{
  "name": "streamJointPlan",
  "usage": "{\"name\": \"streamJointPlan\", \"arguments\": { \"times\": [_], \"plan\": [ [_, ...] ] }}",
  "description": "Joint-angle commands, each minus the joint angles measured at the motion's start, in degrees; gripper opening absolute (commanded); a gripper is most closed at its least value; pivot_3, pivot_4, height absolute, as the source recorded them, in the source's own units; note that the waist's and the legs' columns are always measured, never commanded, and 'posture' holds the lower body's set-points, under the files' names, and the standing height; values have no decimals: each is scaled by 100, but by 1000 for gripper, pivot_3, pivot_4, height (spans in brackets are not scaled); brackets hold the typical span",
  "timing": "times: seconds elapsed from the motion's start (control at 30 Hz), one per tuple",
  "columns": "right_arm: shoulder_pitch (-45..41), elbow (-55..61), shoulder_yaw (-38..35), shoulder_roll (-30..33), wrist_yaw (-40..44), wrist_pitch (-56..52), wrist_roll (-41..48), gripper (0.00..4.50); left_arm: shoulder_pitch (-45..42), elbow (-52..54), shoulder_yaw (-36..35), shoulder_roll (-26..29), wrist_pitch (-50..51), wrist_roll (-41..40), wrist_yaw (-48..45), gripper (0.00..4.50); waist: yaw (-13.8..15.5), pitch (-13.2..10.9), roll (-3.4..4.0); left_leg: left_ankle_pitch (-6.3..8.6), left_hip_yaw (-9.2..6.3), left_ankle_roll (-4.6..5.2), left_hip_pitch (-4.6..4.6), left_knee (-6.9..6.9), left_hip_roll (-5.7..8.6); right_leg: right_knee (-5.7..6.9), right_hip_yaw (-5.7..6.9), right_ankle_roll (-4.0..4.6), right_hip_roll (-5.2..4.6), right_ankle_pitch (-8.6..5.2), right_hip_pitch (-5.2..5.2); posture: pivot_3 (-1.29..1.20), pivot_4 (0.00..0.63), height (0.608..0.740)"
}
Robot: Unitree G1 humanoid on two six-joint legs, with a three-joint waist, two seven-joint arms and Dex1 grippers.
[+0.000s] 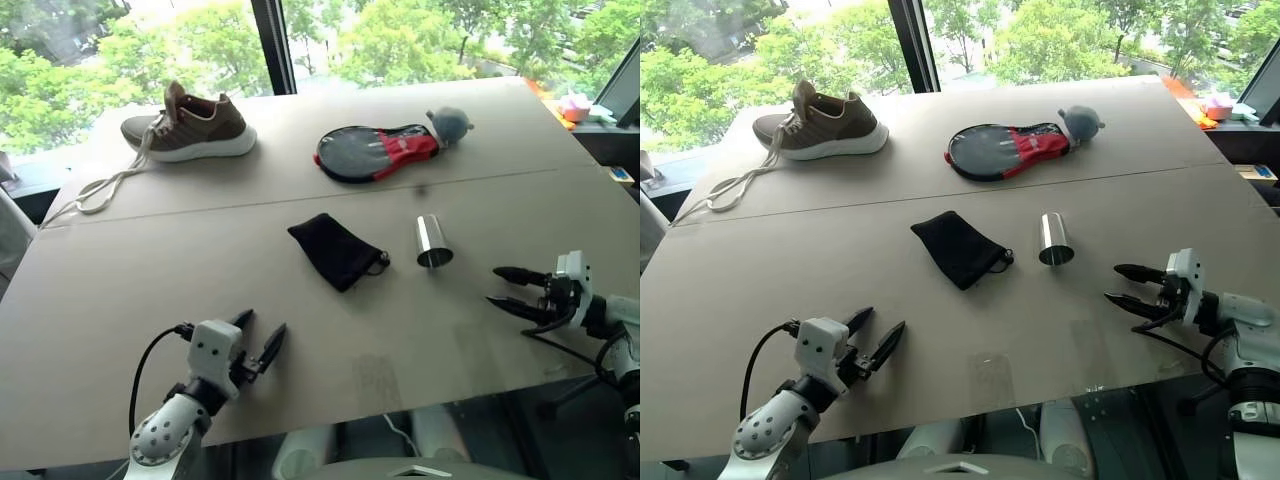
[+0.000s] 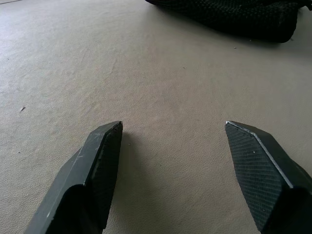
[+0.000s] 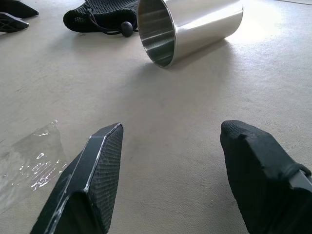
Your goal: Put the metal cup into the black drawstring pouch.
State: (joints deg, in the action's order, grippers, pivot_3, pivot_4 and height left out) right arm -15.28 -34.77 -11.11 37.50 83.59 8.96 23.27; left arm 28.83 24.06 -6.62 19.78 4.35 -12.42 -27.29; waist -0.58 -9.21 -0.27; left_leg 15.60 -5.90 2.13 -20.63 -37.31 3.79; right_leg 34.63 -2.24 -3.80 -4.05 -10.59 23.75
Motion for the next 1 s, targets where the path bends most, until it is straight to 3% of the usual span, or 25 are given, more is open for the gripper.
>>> {"name": "streamJointPlan", "arguments": {
  "times": [0.03, 0.77, 1.0],
  "plan": [
    [22, 166, -107, 36, 47, -12, 137, 3190, -3, 27, -25, 53, -115, 28, -29, 3439, 0, 0, 0, 0, 0, 0, 0, 0, 0, 0, 0, 0, 0, 0, 0, 0, 150, 740],
    [2, 156, -104, -105, 3, 37, 157, 3190, -136, -26, -121, 125, -83, -71, -133, 3439, -1, 0, 0, 0, 0, 0, 0, -1, 0, 1, 0, 1, 0, 2, 0, 0, 150, 740],
    [207, 436, -103, -115, 193, 18, 302, 3190, -339, 312, 242, 226, 83, 258, -67, 3439, 15, 0, 0, 0, -1, 0, 0, -1, 0, 1, 1, -1, 1, 6, 0, 0, 150, 740]
  ]
}}
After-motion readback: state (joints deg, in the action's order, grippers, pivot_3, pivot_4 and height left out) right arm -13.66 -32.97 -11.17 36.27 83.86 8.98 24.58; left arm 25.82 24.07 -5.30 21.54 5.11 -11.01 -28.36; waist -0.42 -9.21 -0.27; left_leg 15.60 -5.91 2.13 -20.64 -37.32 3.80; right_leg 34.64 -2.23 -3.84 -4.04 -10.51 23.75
